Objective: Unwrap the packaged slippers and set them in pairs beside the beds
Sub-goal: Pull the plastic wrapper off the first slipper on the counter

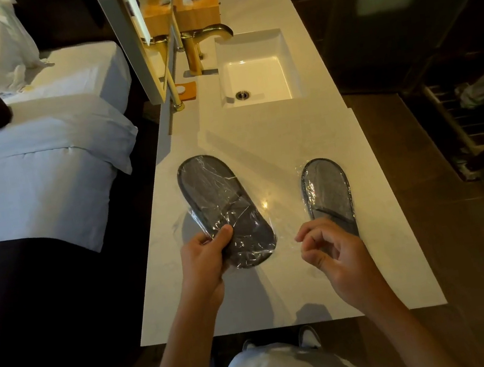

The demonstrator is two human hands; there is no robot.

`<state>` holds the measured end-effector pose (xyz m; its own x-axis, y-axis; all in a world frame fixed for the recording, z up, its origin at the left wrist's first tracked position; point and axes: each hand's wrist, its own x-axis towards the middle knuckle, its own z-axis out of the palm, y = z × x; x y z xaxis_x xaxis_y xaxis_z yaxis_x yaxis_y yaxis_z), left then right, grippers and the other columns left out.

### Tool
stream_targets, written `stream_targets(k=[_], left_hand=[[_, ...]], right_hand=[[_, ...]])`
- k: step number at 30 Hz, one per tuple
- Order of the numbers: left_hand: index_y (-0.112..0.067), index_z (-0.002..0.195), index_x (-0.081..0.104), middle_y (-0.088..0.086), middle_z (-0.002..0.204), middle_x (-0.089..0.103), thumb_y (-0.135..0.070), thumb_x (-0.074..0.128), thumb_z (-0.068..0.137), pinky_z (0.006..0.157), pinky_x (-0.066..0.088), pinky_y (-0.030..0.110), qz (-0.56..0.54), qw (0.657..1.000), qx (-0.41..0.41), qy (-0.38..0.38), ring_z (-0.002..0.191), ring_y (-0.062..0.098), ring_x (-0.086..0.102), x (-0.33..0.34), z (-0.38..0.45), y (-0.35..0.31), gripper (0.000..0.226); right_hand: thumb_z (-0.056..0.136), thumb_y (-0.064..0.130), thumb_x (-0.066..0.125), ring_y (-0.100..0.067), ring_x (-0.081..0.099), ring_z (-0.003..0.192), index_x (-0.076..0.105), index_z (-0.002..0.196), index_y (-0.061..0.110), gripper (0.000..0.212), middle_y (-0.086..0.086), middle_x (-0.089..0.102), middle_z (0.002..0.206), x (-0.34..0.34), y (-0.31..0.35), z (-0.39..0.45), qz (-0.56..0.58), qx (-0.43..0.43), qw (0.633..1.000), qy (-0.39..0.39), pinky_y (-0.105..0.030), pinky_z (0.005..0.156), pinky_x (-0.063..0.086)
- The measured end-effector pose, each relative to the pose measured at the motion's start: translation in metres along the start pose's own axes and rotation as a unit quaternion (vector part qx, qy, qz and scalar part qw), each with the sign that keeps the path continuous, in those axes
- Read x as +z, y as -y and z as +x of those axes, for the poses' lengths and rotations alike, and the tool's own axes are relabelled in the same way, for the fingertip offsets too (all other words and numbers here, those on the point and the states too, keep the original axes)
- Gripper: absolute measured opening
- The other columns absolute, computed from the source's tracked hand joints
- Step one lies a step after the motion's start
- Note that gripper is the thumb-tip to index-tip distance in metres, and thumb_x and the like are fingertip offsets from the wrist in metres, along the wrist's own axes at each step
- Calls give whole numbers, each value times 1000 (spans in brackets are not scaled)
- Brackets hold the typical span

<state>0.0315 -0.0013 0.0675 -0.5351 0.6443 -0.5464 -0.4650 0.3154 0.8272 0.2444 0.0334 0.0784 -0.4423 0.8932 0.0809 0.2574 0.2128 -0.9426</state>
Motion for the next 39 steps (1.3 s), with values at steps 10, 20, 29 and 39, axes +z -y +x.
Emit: stream_targets(k=[10, 20, 29, 39], left_hand=[[3, 101, 65, 20, 89, 77, -12, 71, 87, 69, 62, 39, -8, 1000, -5, -8, 80, 32, 76, 3, -3, -3, 21], [-13, 90, 64, 13, 85, 75, -13, 70, 87, 69, 63, 36, 96, 992, 83, 26, 77, 25, 76, 14, -17, 0, 7], [-7, 94, 66, 13, 84, 76, -10, 70, 86, 67, 63, 34, 76, 994, 69, 23, 75, 21, 76, 11, -13, 0, 9], [-7, 105, 66, 12, 89, 78, -14, 66, 91, 64, 62, 30, -29, 999, 30, -8, 79, 23, 77, 2, -2, -3, 15]], right_hand=[[84, 13, 69, -17, 65, 99, 68, 100, 17, 16, 5, 70, 104, -19, 3, -5, 39, 39, 998, -37, -37, 86, 58], [86, 33, 66, -14, 51, 115, 59, 127, 23, 43, 5, 64, 121, 16, 29, 28, -285, -115, 940, 149, -33, 100, 39], [89, 19, 66, -18, 55, 90, 67, 101, 16, 12, -3, 69, 97, 31, 27, 35, -313, -161, 911, 214, -32, 78, 45], [93, 22, 60, -10, 63, 89, 64, 111, 17, 19, -2, 70, 98, 18, 22, 15, -232, -121, 945, 195, -23, 75, 56]])
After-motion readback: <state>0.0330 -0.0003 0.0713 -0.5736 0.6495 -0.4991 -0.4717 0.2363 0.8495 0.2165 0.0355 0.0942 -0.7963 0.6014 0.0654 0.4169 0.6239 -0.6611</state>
